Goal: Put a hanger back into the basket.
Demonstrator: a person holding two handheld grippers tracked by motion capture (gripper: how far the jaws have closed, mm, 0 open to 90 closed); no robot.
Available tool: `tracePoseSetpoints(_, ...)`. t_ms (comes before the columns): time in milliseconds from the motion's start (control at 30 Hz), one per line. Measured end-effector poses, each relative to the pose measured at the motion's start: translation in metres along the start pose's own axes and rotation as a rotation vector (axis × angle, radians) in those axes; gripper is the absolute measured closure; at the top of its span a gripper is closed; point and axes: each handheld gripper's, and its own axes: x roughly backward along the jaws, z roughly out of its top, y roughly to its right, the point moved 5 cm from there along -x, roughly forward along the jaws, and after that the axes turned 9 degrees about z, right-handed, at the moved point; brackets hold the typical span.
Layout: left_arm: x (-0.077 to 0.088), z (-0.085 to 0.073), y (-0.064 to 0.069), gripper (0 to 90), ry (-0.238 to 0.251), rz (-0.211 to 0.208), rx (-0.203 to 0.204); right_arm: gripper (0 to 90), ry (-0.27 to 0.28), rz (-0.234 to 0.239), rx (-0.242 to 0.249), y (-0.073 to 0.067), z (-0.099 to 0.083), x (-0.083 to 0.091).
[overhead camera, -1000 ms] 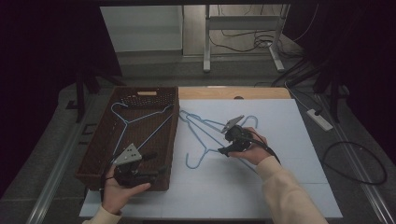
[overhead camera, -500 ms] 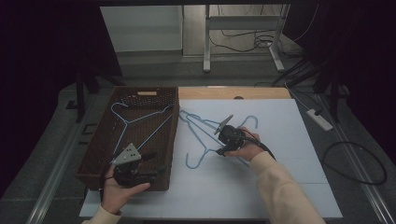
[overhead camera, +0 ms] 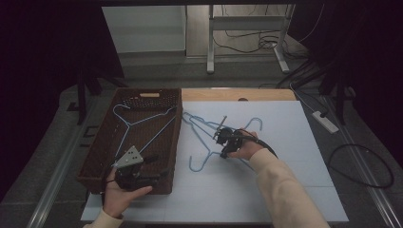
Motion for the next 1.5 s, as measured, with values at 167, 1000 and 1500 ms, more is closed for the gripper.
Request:
tracePoseSetpoints(167, 0.0, 0.0, -0.001, 31.7, 0.001, 0.002, 0.004, 87.0, -0.065, -0.009, 0.012, -0.001, 0.006, -0.001)
tracePoseSetpoints(1000, 0.002, 0.002, 0.003, 32.1, 0.013, 0.008, -0.005, 87.7, 0.29, 0.13, -0.285, 0.002, -0.008, 0.046)
tracePoseSetpoints(1500, 0.001, 0.004, 0.006, 32.3, 0.015, 0.006, -0.01, 87.8, 0.558, 0.174, -0.364, 0.003, -0.023, 0.09)
